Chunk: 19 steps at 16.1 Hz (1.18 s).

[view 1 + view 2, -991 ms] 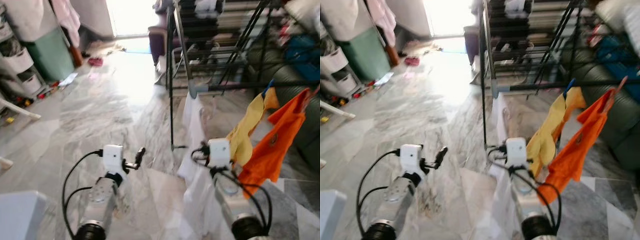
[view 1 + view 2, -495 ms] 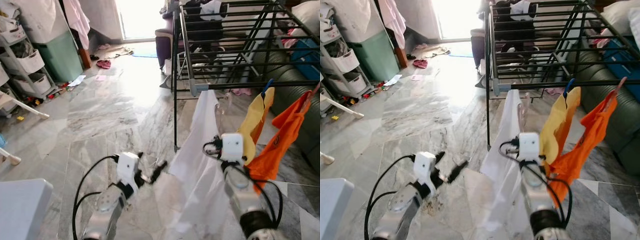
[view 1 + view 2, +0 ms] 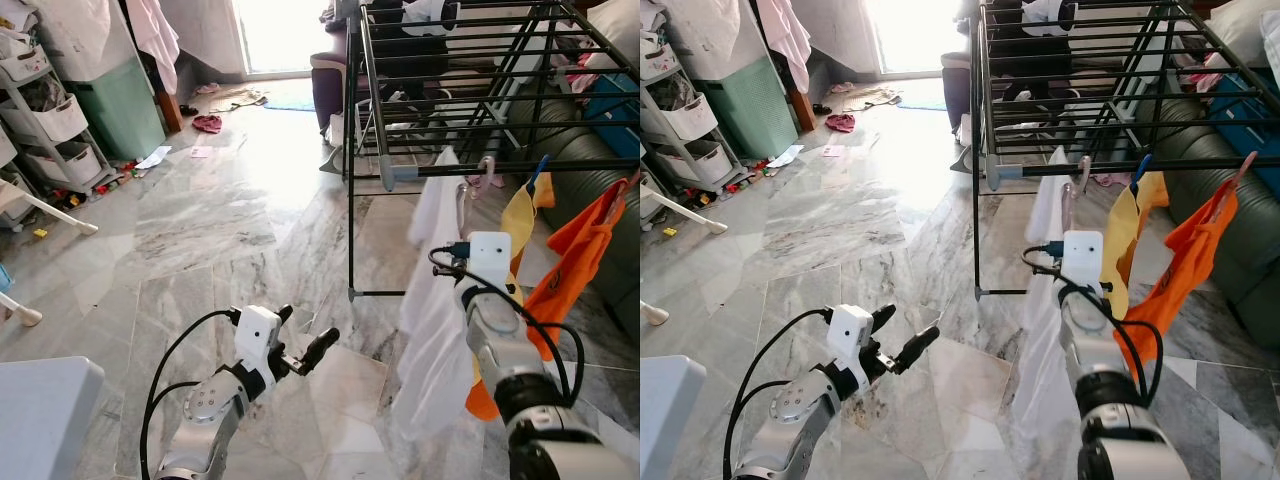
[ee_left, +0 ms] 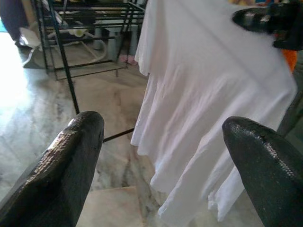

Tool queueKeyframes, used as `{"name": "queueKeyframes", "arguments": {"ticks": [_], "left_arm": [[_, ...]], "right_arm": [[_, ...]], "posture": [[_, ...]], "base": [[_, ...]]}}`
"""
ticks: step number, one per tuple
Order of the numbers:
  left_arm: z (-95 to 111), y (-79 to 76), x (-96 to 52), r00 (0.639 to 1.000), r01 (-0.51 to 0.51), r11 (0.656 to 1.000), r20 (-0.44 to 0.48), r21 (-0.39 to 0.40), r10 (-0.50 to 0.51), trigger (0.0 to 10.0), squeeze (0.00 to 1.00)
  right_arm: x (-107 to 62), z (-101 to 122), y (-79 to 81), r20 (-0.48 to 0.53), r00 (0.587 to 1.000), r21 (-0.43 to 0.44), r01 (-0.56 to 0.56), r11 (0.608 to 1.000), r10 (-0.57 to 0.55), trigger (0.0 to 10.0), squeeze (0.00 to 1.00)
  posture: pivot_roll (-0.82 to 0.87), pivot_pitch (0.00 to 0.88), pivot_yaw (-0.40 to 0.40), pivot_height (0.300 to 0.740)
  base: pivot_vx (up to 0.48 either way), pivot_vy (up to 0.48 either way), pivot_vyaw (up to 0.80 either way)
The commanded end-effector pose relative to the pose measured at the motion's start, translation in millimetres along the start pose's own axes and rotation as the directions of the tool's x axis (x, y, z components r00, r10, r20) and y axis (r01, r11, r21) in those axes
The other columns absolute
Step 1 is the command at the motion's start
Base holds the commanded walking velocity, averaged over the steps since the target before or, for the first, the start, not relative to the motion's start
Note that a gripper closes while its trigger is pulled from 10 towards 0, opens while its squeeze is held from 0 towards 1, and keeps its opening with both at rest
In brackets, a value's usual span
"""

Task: Hang hanger

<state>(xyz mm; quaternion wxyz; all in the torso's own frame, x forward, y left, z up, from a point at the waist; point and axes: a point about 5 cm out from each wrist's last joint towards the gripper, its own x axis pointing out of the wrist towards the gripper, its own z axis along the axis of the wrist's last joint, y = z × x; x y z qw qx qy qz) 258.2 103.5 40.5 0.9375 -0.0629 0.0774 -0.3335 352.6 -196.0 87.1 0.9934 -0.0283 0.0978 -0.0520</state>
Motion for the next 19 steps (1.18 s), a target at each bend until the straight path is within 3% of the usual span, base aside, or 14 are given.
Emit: {"name": "queueKeyframes", "arguments": {"ticks": [1,4,8,13,19], "left_arm": [[2.8,-0.8,0.1,1.0,0.023,1.0,0.003,-0.002,-0.023,10.0,0.0],[2.5,-0.4,-0.8,0.999,0.044,0.999,-0.016,0.007,-0.044,10.0,0.0],[0.6,-3.7,-1.6,0.999,0.046,0.999,-0.017,-0.003,-0.046,10.0,0.0],[1.1,-1.4,-6.6,0.999,0.038,0.999,-0.023,0.005,-0.038,10.0,0.0],[0.8,-1.0,-8.2,0.999,0.035,0.999,-0.035,0.011,-0.034,10.0,0.0]], "right_arm": [[5.4,12.7,2.0,0.017,1.0,0.019,-0.016,1.0,0.015,10.0,0.0],[17.6,30.7,6.2,-0.018,0.998,-0.006,-0.06,0.998,0.06,10.0,0.0],[24.1,48.9,10.2,0.008,0.997,-0.002,-0.077,0.997,0.077,10.0,0.0],[28.0,53.1,23.6,-0.066,0.985,0.026,-0.156,0.987,0.158,10.0,0.0],[27.7,42.8,15.7,-0.173,0.972,0.083,-0.145,0.986,0.158,10.0,0.0]], "posture": [[-0.14,0.0,0.064,0.74],[-0.14,0.0,0.065,0.74],[-0.13,0.0,0.062,0.74],[-0.12,0.003,0.056,0.74],[-0.11,0.0,0.056,0.74]], "base": [[0.0,0.0,0.0],[0.0,0.0,0.0],[0.0,0.0,0.0],[0.0,0.0,0.0],[0.0,0.0,0.0]]}}
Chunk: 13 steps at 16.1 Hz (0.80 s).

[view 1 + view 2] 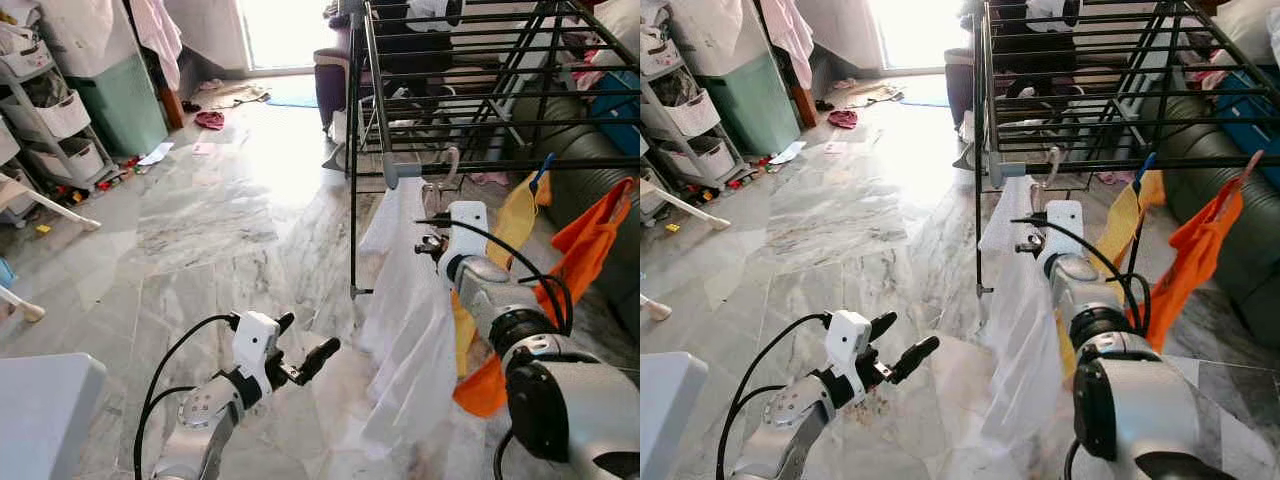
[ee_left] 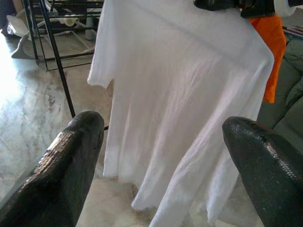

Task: Hang hanger

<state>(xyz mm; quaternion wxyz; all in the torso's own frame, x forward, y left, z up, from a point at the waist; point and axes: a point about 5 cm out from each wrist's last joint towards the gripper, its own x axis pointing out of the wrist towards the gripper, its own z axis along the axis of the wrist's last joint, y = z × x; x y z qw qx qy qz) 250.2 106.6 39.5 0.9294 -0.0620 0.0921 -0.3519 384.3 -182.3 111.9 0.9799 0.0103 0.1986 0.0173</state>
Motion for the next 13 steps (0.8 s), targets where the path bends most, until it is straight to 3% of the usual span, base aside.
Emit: {"name": "queueKeyframes", "arguments": {"ticks": [1,7,13], "left_arm": [[3.1,1.3,0.0,1.0,-0.003,1.0,-0.004,0.019,0.003,10.0,0.0],[4.0,1.4,1.2,1.0,-0.004,1.0,-0.01,0.023,0.004,10.0,0.0],[2.7,1.9,-1.3,1.0,-0.022,0.999,-0.018,0.028,0.022,10.0,0.0]], "right_arm": [[0.7,9.6,0.4,0.012,1.0,0.034,-0.005,0.999,0.005,10.0,0.0],[0.9,-1.3,4.8,-0.038,0.999,0.028,-0.021,0.999,0.022,10.0,0.0],[1.4,-17.3,20.0,-0.093,0.993,0.056,-0.062,0.996,0.067,10.0,0.0]], "posture": [[-0.11,0.0,0.055,0.74],[-0.11,0.0,0.057,0.74],[-0.09,0.0,0.05,0.74]], "base": [[0.0,0.0,0.0],[0.0,0.0,0.0],[0.0,0.0,0.0]]}}
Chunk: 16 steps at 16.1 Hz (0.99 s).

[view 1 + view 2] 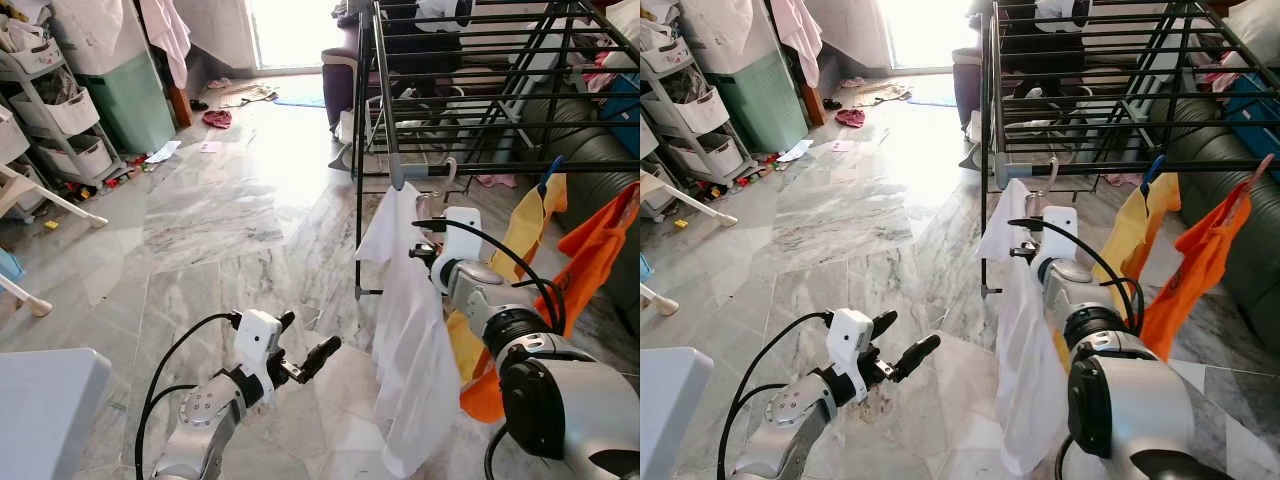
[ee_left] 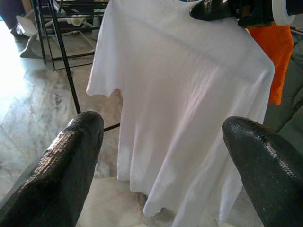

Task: Hang hanger

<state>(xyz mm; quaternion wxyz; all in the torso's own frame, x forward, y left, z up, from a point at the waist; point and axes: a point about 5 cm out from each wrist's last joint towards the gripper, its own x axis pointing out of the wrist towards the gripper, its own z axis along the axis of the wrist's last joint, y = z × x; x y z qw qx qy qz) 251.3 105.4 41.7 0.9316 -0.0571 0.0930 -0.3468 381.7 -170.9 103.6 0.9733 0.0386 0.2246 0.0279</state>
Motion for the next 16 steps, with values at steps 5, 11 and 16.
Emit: {"name": "queueKeyframes", "arguments": {"ticks": [5,11,16], "left_arm": [[0.2,1.7,-2.3,1.0,-0.015,1.0,-0.013,0.021,0.016,10.0,0.0],[0.0,3.1,-1.0,1.0,-0.015,1.0,-0.022,0.025,0.015,10.0,0.0],[0.6,5.0,0.5,1.0,-0.018,0.999,-0.025,0.032,0.019,10.0,0.0]], "right_arm": [[-0.3,-17.9,2.0,-0.046,0.999,-0.088,0.003,0.996,-0.007,10.0,0.53],[-2.2,-12.2,-6.3,0.068,0.994,-0.152,0.095,0.984,-0.086,10.0,1.0],[-2.9,-1.9,-3.0,0.173,0.978,-0.177,0.146,0.973,-0.115,10.0,1.0]], "posture": [[-0.09,0.0,0.05,0.74],[-0.1,0.0,0.064,0.74],[-0.1,0.0,0.066,0.74]], "base": [[0.0,0.0,0.0],[0.0,0.0,0.0],[0.0,0.0,0.0]]}}
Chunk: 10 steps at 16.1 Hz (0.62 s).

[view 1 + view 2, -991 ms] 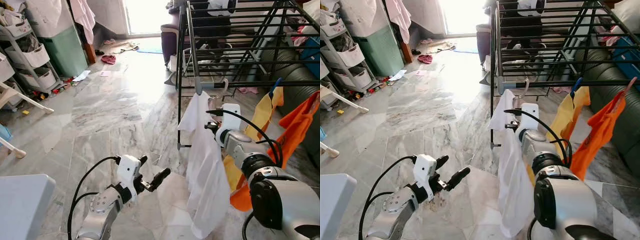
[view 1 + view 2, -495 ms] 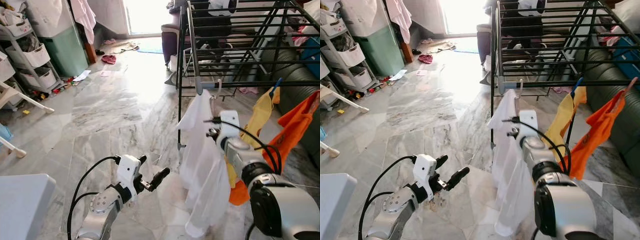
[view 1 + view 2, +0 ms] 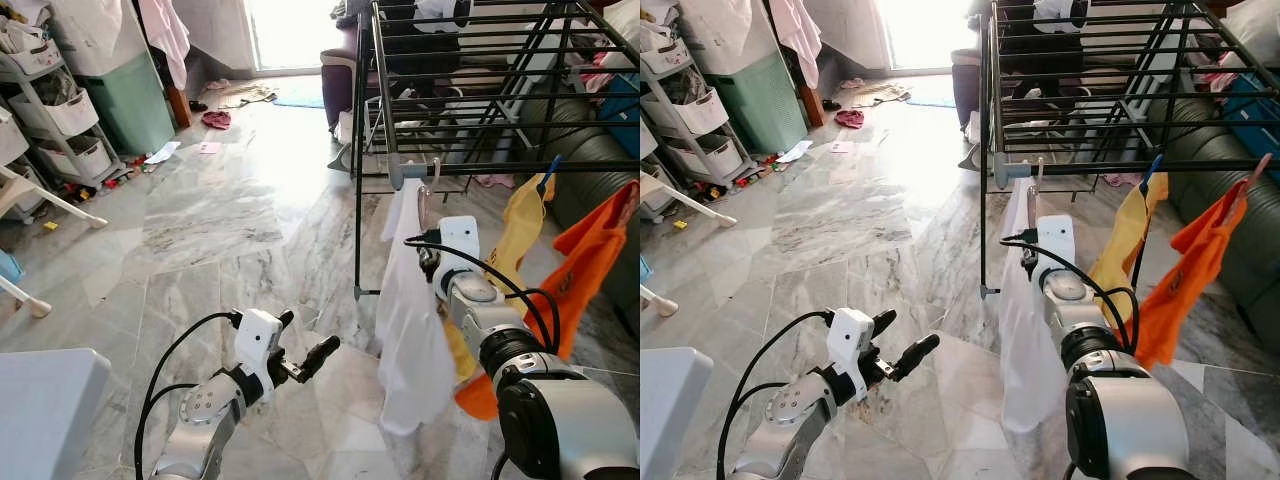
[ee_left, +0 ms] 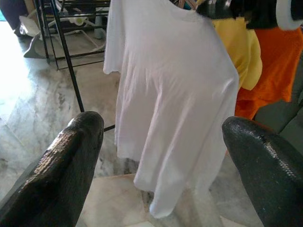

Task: Hang hanger

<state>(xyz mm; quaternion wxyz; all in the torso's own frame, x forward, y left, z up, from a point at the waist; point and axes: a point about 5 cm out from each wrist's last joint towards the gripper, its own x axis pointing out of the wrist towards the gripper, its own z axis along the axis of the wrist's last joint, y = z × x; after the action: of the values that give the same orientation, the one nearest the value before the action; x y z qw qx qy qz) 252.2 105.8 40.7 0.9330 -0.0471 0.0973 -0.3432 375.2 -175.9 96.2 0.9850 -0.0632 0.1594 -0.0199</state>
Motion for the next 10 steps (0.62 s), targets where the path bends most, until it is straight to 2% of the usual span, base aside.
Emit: {"name": "queueKeyframes", "arguments": {"ticks": [1,3,5,10], "left_arm": [[1.2,4.4,-0.5,1.0,-0.011,1.0,-0.011,0.018,0.011,10.0,0.0],[1.2,6.4,-1.9,1.0,-0.019,1.0,-0.011,0.019,0.019,10.0,0.0],[1.7,7.6,-2.0,1.0,-0.022,1.0,-0.009,0.018,0.022,10.0,0.0],[5.0,14.8,2.2,0.999,-0.05,0.999,0.004,-0.005,0.05,10.0,0.0]], "right_arm": [[0.7,11.1,0.4,0.058,0.998,-0.011,0.017,1.0,-0.016,10.0,1.0],[-0.2,15.7,-4.4,0.104,0.993,0.04,0.055,0.998,-0.059,10.0,1.0],[-1.4,16.2,-7.1,0.128,0.989,0.047,0.072,0.996,-0.078,10.0,1.0],[-13.8,3.4,-8.5,0.228,0.964,0.003,0.141,0.99,-0.138,10.0,1.0]], "posture": [[-0.1,0.0,0.064,0.74],[-0.1,0.0,0.065,0.74],[-0.1,0.0,0.067,0.74],[-0.12,0.0,0.081,0.74]], "base": [[0.0,0.0,0.0],[0.0,0.0,0.0],[0.0,0.0,0.0],[0.0,0.0,0.0]]}}
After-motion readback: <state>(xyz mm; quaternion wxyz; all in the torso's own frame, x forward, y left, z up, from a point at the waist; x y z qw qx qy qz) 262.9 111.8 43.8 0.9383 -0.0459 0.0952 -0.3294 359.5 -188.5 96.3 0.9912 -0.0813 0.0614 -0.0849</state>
